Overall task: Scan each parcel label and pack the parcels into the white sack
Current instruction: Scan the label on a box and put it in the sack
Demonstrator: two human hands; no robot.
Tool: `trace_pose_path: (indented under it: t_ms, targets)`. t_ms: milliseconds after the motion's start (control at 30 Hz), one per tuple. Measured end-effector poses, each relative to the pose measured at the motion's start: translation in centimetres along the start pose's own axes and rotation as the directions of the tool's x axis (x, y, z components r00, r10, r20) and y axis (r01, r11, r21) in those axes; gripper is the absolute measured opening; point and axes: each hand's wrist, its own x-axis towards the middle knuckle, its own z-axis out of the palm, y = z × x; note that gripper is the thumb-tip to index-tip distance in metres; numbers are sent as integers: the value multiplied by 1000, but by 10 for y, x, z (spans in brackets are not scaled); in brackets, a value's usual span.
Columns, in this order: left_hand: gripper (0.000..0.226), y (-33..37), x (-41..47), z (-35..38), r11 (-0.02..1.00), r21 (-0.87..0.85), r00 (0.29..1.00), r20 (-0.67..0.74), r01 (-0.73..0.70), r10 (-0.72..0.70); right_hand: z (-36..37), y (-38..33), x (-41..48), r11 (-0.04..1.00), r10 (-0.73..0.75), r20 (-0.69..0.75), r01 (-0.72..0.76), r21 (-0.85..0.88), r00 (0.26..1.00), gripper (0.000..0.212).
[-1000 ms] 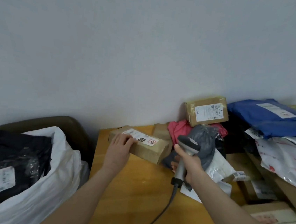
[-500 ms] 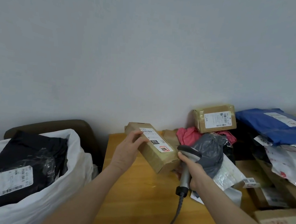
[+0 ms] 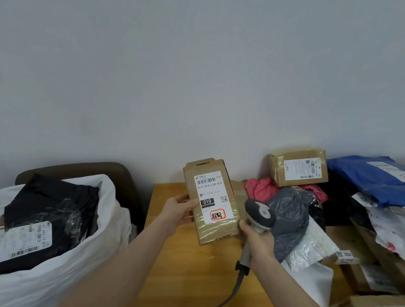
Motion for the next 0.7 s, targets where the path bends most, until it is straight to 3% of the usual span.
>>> trace_pose_path:
  t_ms: [67, 267, 700]
  targets:
    - [60, -1, -2, 1, 997, 61, 999, -22, -39, 40, -4, 1, -6, 998, -59, -11, 59, -28, 998, 17]
    - [63, -21, -1, 0, 983, 171, 994, -63, -73, 85, -3, 7, -45, 970, -110, 243, 157, -183, 964, 10]
    - [59, -42, 9, -2, 970, 234, 988, -124, -62, 93, 0, 2, -85, 930, -65, 249, 150, -335, 966, 24]
